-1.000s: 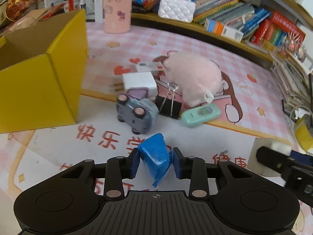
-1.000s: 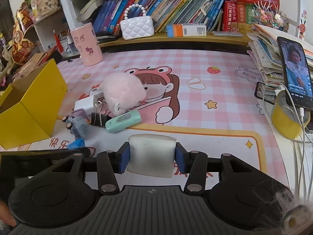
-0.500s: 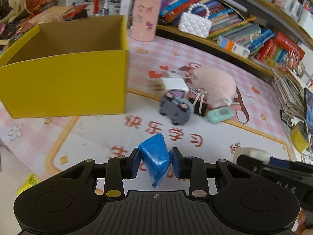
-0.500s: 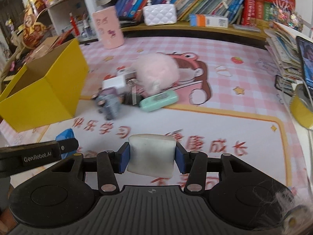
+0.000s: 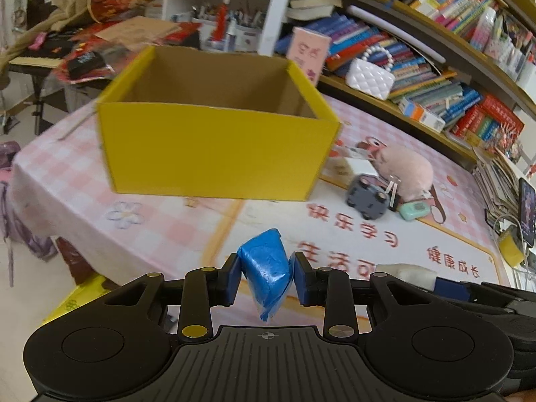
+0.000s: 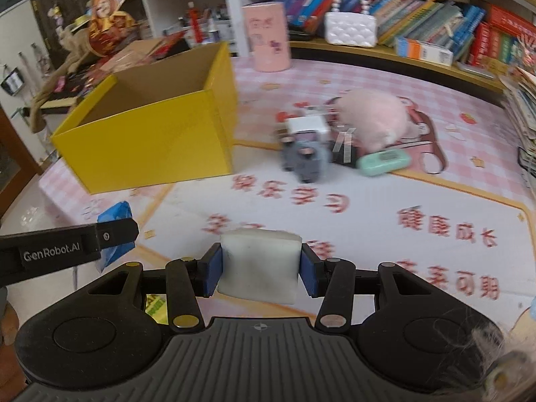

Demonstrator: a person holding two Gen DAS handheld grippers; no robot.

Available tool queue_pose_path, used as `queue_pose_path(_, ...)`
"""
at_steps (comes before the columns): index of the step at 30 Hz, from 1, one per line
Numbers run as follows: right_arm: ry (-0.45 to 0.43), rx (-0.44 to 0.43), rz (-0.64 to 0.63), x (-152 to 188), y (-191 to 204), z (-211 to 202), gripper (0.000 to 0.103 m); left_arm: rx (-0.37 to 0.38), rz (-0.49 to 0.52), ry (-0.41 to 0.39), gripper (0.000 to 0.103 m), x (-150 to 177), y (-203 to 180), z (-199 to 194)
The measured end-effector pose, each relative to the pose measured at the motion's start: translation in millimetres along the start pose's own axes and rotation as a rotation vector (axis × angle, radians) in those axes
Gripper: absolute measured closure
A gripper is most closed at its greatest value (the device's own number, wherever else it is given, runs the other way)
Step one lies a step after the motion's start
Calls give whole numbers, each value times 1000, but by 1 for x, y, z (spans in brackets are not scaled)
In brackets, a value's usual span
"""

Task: Organize objects
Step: 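Carry the blue piece and white eraser with both tools over the box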

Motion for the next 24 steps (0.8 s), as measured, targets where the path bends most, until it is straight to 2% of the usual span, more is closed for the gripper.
queue_pose_path(13,-31,-61,-30,15,89,-6,58,-28,13,-58,72,-4,69,-45)
queue_pose_path(24,-65,-29,-21,17,121,-9,58,14,61,-110,72,-10,92,-61)
Point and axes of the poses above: each gripper's, at about its wrist camera, not at the fingertips, and z roughly the way its jaws point, y to its left, x to its underside, the point moved 2 cm from there along z, roughly the way its jaws point, and after that the axes turned 13 degrees about -y, right-handed, at the moved point
